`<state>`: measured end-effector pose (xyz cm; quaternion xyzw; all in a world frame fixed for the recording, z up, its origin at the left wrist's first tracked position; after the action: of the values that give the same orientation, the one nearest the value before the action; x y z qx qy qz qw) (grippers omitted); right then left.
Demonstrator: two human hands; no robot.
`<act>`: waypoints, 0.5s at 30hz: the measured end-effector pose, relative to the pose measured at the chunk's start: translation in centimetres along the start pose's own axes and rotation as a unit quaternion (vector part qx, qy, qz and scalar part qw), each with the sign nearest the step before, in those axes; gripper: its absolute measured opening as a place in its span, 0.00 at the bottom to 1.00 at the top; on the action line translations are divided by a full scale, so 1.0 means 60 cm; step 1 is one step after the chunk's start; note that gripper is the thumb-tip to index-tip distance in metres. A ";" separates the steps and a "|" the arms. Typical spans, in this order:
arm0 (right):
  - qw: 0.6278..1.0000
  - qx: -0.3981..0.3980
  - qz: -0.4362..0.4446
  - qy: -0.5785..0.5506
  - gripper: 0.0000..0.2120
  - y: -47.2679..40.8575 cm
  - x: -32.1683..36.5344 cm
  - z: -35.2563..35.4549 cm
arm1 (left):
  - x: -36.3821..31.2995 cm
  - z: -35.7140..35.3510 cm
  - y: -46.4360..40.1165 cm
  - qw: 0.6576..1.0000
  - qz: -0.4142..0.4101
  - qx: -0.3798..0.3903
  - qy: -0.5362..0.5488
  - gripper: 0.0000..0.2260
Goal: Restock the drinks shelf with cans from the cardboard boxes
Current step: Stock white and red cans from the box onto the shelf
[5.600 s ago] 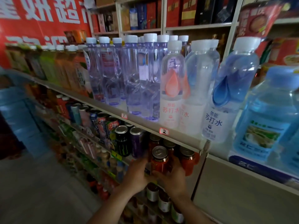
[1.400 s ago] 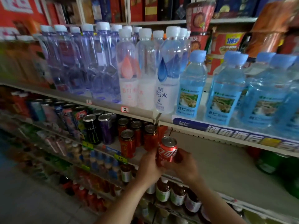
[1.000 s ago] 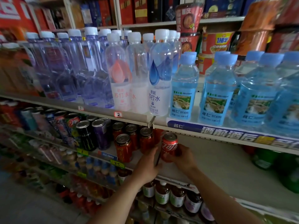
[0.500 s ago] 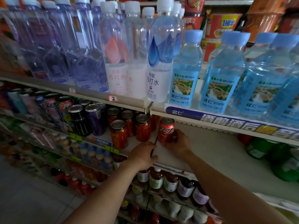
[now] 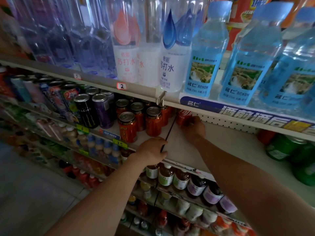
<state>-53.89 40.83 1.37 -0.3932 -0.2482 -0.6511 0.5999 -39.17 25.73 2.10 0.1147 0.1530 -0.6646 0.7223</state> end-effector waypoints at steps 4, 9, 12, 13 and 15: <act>0.997 -0.017 0.002 0.080 0.33 -0.015 -0.004 -0.015 | -0.002 -0.002 0.002 1.000 0.002 -0.008 0.004 0.25; 0.988 -0.039 0.025 0.145 0.26 -0.015 0.006 -0.016 | 0.000 -0.002 0.002 1.000 0.001 -0.004 0.007 0.25; 0.987 -0.029 0.025 0.157 0.25 -0.012 0.004 -0.018 | 0.001 -0.004 0.000 1.000 0.004 -0.007 0.004 0.24; 0.986 -0.026 0.024 0.163 0.25 -0.011 0.006 -0.017 | -0.001 -0.003 0.001 1.000 0.002 -0.008 0.003 0.24; 0.986 -0.007 0.005 0.165 0.26 -0.012 0.012 -0.013 | -0.003 -0.003 0.005 1.000 0.002 -0.007 0.015 0.24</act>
<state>-54.75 39.92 1.60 -0.2859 -0.1393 -0.7060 0.6328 -38.90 25.98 1.99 0.1198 0.1681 -0.6603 0.7220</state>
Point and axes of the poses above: each hand's wrist, its own y-axis away from the middle knuckle, its own z-axis out of the back of the hand, x = y × z, the point moved 1 cm from there along -y, towards the middle knuckle, and after that the axes turned 12 degrees about -x, right-handed, at the moved point
